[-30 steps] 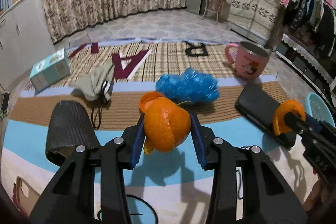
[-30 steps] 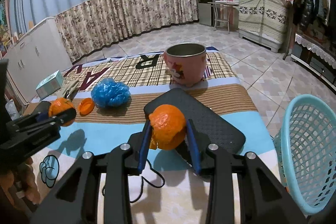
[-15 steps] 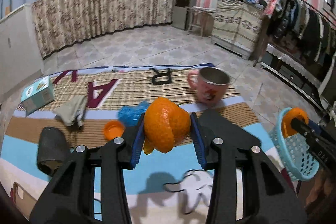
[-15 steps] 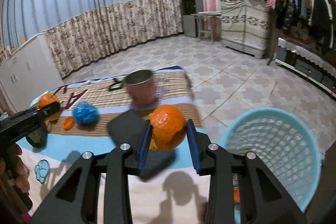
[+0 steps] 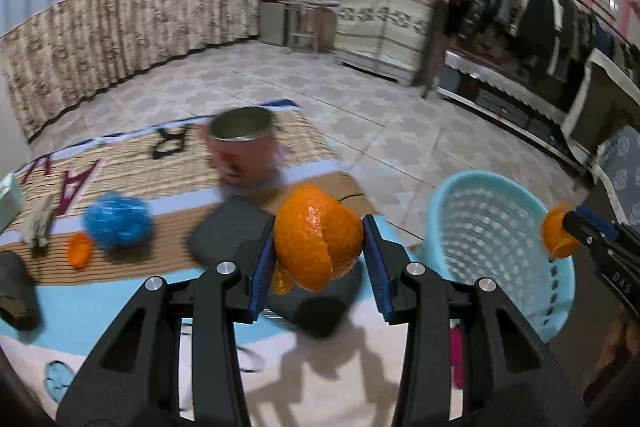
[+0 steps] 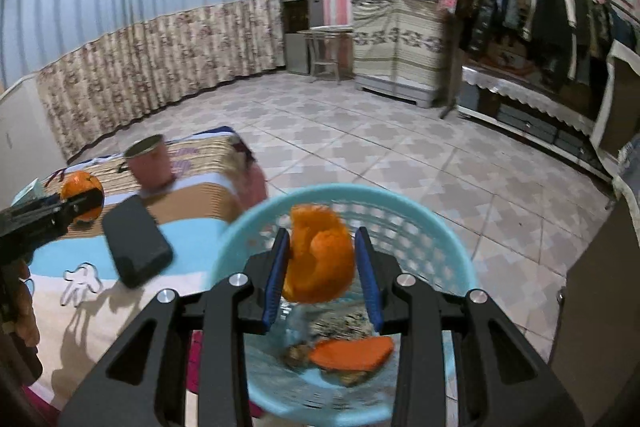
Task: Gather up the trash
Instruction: 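Carry both oranges in the two tools over the blue basket, then open the right tool dropping its orange while the left tool releases its orange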
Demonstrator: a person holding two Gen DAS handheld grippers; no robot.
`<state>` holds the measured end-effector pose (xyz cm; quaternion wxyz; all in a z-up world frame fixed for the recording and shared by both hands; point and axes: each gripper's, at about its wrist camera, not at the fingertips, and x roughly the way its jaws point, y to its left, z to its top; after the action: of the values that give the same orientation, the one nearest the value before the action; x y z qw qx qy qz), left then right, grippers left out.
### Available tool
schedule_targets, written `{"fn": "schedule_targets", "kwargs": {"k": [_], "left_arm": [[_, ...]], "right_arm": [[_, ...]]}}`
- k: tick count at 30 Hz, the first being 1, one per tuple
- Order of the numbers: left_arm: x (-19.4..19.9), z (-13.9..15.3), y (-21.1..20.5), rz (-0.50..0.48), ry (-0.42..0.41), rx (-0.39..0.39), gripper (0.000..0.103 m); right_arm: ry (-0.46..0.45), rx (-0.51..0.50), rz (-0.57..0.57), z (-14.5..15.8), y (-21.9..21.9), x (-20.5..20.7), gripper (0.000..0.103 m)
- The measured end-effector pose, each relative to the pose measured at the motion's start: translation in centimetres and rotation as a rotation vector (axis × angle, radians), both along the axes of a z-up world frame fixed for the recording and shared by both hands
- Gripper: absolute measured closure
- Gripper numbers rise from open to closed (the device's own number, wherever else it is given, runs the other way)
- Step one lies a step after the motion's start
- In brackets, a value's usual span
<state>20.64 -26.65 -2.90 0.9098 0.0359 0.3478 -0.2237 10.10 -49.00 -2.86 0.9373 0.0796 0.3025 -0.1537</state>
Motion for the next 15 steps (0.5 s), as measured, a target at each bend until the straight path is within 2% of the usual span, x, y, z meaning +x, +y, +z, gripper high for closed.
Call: {"fn": "schedule_targets", "kwargs": {"k": [2, 5, 9, 15], "left_arm": [[-0.5, -0.6, -2.1, -0.037, 0.007, -0.002, 0.063], [-1.4, -1.5, -5.0, -0.092, 0.014, 0.001, 0.063], [-2.1, -3.0, -8.1, -0.152, 0.026, 0.021, 0.063], [-3.4, -3.1, -10.9, -0.221, 0.019, 0.006, 0.063]], "right_arm": [[0.000, 0.003, -0.022, -0.5, -1.3, -0.3, 0.069], [0.016, 0.013, -0.034, -1.4, -2.9, -0.4, 0.079], [0.036, 0.022, -0.051, -2.6, -4.5, -0.7, 0.079], [0.026, 0.044, -0.090, -2.8, -6.5, -1.9, 0.079]]}}
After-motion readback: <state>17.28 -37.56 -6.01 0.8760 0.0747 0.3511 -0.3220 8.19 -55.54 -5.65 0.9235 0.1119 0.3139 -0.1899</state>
